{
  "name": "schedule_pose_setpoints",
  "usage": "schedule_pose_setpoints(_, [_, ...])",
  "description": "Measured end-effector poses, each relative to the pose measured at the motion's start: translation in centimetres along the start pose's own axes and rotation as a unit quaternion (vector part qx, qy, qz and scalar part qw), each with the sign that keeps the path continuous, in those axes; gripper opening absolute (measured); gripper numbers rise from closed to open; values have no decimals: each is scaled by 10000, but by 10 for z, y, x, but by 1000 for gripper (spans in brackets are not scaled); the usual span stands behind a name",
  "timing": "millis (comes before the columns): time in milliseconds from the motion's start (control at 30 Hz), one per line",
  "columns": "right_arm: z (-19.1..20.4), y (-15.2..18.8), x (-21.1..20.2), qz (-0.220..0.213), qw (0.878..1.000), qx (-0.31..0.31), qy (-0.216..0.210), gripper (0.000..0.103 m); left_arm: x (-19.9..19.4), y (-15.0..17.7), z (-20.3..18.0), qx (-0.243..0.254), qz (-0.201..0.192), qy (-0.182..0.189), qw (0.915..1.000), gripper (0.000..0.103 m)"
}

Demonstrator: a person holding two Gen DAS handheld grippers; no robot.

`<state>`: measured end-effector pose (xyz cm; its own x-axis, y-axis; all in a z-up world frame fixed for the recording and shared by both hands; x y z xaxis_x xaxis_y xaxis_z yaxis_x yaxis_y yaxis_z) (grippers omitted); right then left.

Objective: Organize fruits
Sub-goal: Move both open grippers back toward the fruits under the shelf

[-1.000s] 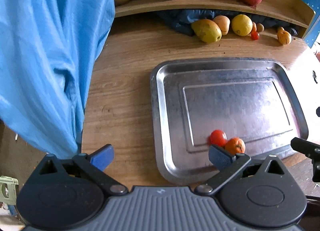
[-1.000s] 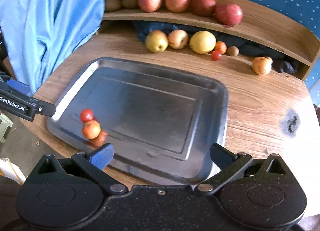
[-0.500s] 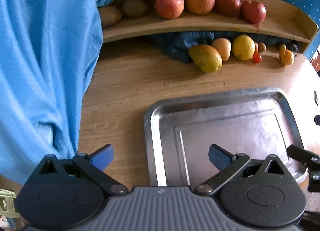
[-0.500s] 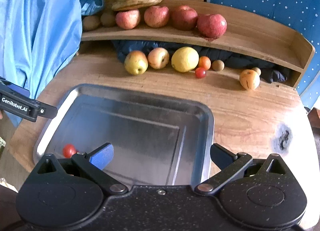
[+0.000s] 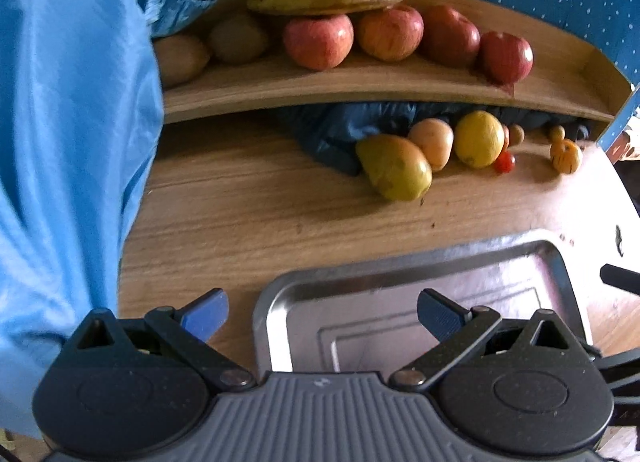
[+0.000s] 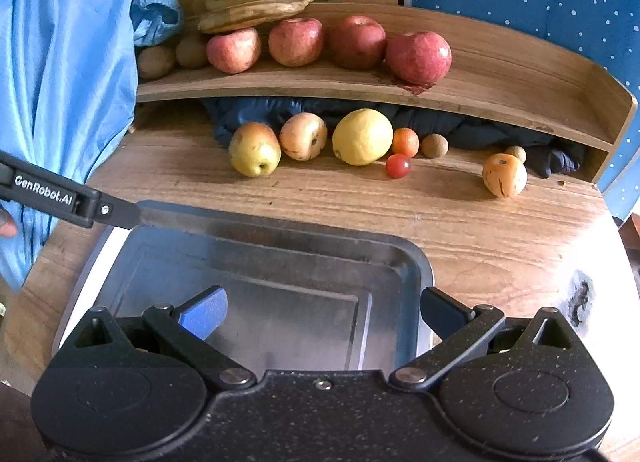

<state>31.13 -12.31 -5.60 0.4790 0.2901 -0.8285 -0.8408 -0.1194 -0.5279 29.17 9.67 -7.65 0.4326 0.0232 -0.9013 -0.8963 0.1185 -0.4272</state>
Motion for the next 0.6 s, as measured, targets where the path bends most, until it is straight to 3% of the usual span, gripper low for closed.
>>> schedule_pose_setpoints(600, [-18,-41,33,-243,9988,165,391,102,50,-54,-8,-12,-142,611,9980,102])
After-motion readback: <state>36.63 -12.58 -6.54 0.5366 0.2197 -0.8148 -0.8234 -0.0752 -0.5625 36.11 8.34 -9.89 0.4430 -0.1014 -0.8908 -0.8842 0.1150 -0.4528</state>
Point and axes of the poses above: each gripper's, at about its wrist camera, not at the fingertips, and x roughly the way its jaws point, z to its left, y to its underside, the point moved 1 cm from there along x, roughly the way its jaws point, and after that the axes turned 14 degrees about x, right-handed, at the moved point
